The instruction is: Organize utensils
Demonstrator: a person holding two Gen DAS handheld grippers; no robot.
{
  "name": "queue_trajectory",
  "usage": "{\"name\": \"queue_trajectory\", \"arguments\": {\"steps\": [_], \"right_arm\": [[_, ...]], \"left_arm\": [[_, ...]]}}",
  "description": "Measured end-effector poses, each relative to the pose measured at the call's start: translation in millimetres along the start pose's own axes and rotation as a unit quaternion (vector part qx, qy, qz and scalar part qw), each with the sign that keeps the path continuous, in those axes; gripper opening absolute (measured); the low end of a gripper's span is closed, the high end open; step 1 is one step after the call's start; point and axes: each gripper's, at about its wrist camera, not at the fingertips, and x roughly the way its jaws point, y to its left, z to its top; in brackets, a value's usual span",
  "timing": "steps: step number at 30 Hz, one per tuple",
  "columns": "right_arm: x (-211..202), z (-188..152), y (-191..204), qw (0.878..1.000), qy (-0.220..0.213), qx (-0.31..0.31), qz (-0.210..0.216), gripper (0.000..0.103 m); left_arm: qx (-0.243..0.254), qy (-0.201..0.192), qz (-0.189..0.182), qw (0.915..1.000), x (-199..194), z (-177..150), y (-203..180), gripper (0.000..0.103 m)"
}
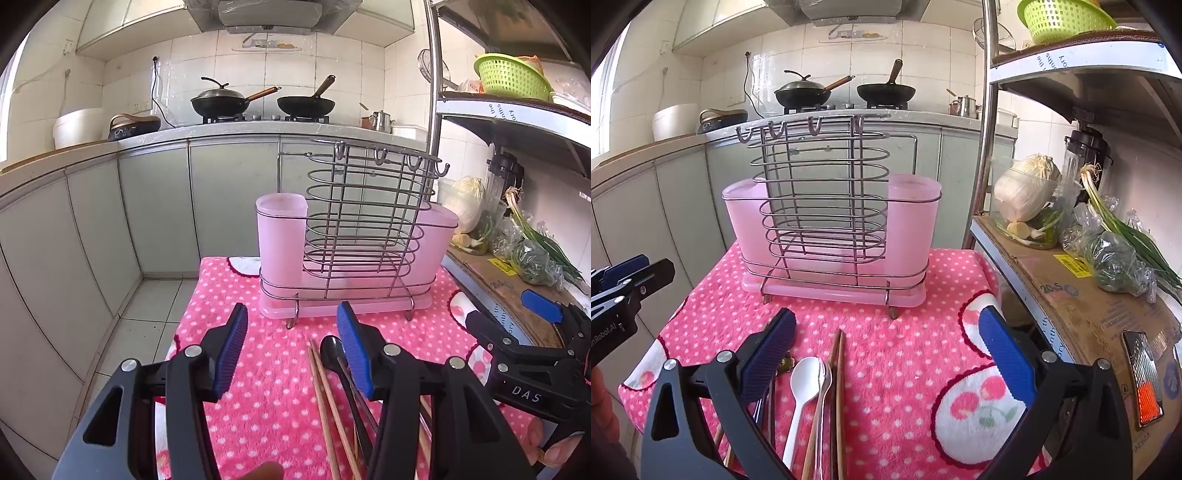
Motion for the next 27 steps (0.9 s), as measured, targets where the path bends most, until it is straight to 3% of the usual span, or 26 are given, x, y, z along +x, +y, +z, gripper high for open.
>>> {"name": "queue_trajectory", "arguments": {"steps": [27], "right_arm": [[-5.5, 2.8, -0.6, 1.0, -0.009, 0.003, -0.001, 0.1]], "left_arm": [[0.001, 0.004, -0.009, 1.0, -4.0, 5.9, 4.0, 0.05]]}}
